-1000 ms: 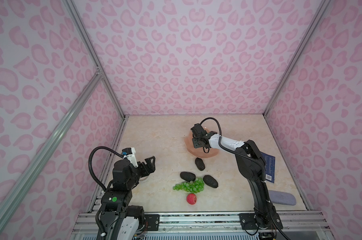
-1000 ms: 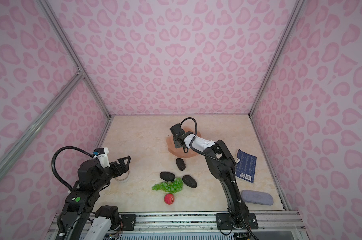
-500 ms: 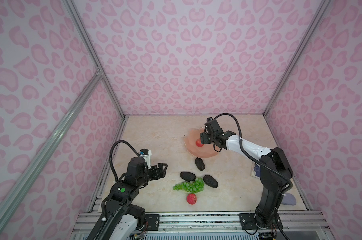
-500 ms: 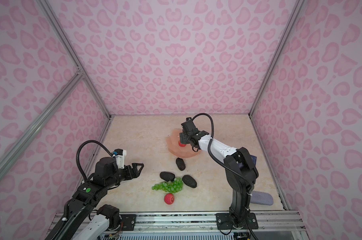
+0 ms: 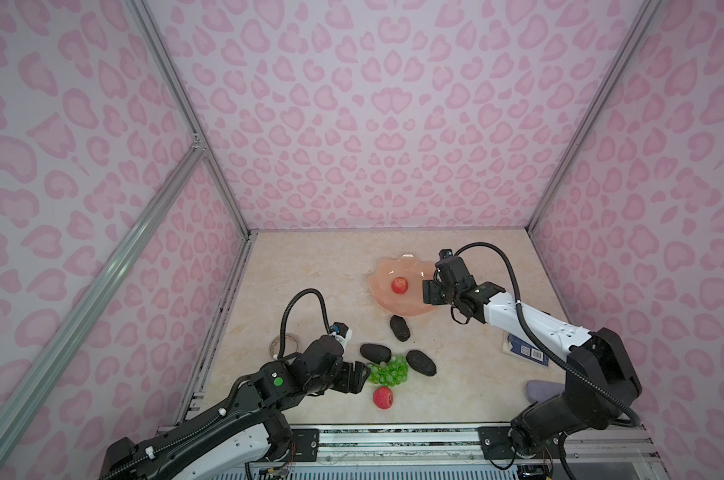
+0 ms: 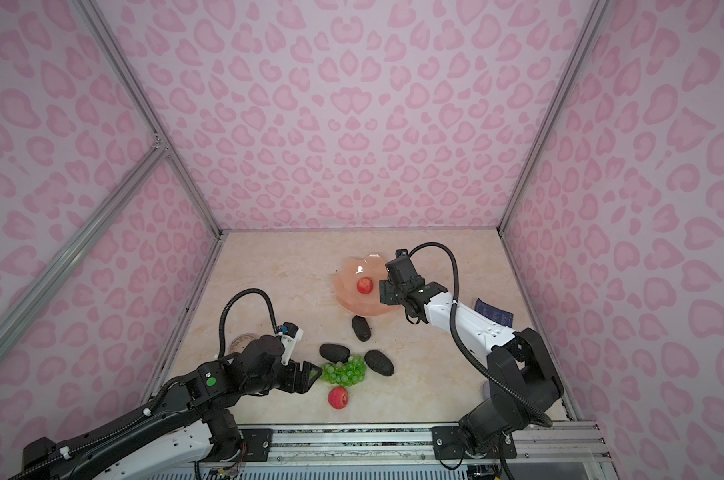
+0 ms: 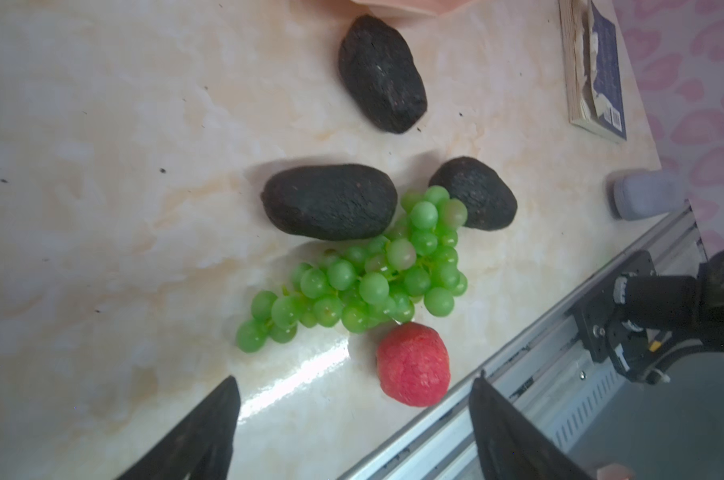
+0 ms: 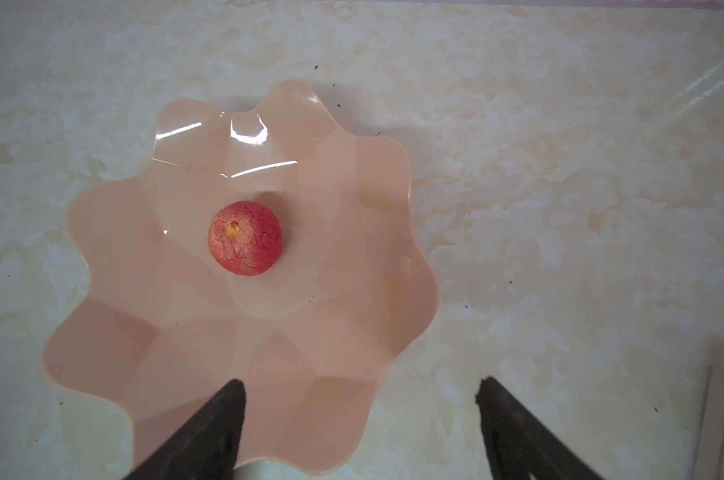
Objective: Place and organize the fake fruits in the fruit bowl
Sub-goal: 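Grasp the second red apple with the left gripper while the right gripper withdraws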
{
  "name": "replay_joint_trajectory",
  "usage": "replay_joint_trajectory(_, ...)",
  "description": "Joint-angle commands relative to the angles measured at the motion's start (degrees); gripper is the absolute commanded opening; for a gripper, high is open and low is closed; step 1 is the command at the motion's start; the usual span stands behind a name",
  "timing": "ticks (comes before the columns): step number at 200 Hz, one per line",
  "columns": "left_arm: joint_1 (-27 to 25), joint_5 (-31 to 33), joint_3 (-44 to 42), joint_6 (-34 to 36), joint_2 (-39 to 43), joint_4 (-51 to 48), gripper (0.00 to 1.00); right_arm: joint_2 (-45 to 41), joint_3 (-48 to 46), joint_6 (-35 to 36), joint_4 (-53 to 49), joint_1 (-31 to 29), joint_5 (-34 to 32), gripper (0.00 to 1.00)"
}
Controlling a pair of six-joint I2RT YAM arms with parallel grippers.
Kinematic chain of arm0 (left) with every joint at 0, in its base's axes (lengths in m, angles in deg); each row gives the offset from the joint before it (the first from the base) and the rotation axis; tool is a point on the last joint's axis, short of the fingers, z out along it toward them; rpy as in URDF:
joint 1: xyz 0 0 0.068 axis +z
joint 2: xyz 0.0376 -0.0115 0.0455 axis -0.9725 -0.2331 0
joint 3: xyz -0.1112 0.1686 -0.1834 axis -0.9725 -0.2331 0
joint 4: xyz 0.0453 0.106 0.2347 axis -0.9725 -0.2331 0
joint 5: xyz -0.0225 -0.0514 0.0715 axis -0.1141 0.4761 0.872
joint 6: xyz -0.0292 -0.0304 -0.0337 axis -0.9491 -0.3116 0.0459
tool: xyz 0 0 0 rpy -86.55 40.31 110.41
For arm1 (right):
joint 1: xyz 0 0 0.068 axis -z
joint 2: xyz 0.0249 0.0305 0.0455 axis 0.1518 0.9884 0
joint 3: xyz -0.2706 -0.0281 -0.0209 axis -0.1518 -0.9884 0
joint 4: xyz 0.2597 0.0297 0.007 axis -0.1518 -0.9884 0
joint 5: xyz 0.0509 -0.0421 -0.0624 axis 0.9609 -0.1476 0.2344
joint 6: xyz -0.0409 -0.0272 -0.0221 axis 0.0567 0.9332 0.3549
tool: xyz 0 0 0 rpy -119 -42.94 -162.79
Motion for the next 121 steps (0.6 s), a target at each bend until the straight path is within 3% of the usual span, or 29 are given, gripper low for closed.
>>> replay_joint_trajectory(1, -6.52, 5.42, -0.61, -8.51, -0.66, -0.16, 0.87, -1.25, -1.69, -0.39, 0.69, 0.22, -1.34, 0.91)
replay_joint_trajectory(47, -15.84, 8.56, 2.53, -12.15, -10.39, 2.86, 0.90, -5.25, -6.24, -1.26, 2.86, 1.30, 0.66, 0.95)
replay_joint_trajectory(78, -17.44, 7.30, 3.29, -13.76, -16.85, 8.43, 0.90, -7.97, -8.16, -1.08, 2.12, 1.47, -0.19, 0.95)
replay_joint_trajectory(121, -17.46, 5.58, 5.19, -14.59, -24.76, 8.48, 0.86, -12.07, -11.06, -1.02, 1.95, 2.66, -0.26, 0.95)
